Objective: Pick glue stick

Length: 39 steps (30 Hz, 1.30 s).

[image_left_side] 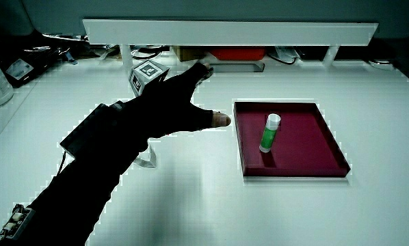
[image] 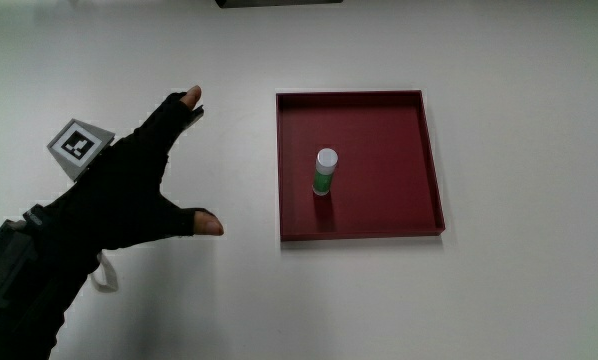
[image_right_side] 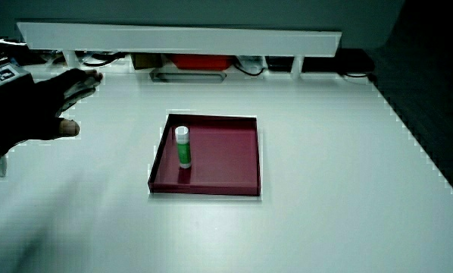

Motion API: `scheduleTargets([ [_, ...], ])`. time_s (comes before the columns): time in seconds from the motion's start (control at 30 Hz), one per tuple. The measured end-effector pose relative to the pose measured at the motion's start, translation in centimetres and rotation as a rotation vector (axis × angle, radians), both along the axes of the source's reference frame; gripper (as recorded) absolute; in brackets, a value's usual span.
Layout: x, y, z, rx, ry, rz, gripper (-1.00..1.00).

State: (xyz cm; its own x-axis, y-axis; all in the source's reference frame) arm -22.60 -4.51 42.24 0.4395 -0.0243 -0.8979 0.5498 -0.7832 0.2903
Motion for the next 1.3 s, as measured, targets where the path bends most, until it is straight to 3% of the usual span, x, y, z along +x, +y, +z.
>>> scheduleTargets([
  [0.1,0.3,0.0,0.5,-0.021,0.000,-0.009,0.00],
  [0.17,0.9,0.2,0.8,-0.055,0.057,-0.025,0.00],
  [0.2,1.2,0.3,1.1,-0.049,0.048,-0.018,0.00],
  [0.27,1.9,0.5,1.5,-0.095,0.026,-0.022,0.00],
  [0.33,2.5,0.5,2.0,-0.080,-0.002,-0.013,0.00],
  [0.43,3.1,0.5,2.7,-0.077,0.006,-0.006,0.00],
  [0.47,3.3,0.5,2.9,-0.104,-0.024,-0.024,0.00],
  [0.5,3.6,0.5,3.1,-0.122,0.008,-0.026,0.00],
  [0.57,4.2,0.4,3.8,-0.138,-0.007,-0.033,0.00],
  [0.6,4.7,0.4,3.9,-0.149,0.019,-0.038,0.00],
  [0.67,5.4,0.2,4.3,-0.196,-0.044,-0.053,0.00],
  [0.7,5.9,0.1,4.6,-0.189,0.000,-0.052,0.00],
  [0.87,8.1,-0.3,6.0,-0.181,0.019,-0.037,0.00],
  [0.93,9.0,-0.3,6.2,-0.198,0.006,-0.026,0.00],
  [0.97,9.3,-0.5,6.6,-0.173,0.005,-0.022,0.00],
  [1.07,10.3,-0.6,7.1,-0.172,-0.011,-0.007,0.00],
  [1.1,10.7,-0.6,7.3,-0.178,0.011,-0.005,0.00],
  [1.13,10.9,-0.7,7.8,-0.149,0.006,0.007,0.00],
  [1.3,12.2,-0.5,8.8,-0.163,0.000,0.009,0.00],
])
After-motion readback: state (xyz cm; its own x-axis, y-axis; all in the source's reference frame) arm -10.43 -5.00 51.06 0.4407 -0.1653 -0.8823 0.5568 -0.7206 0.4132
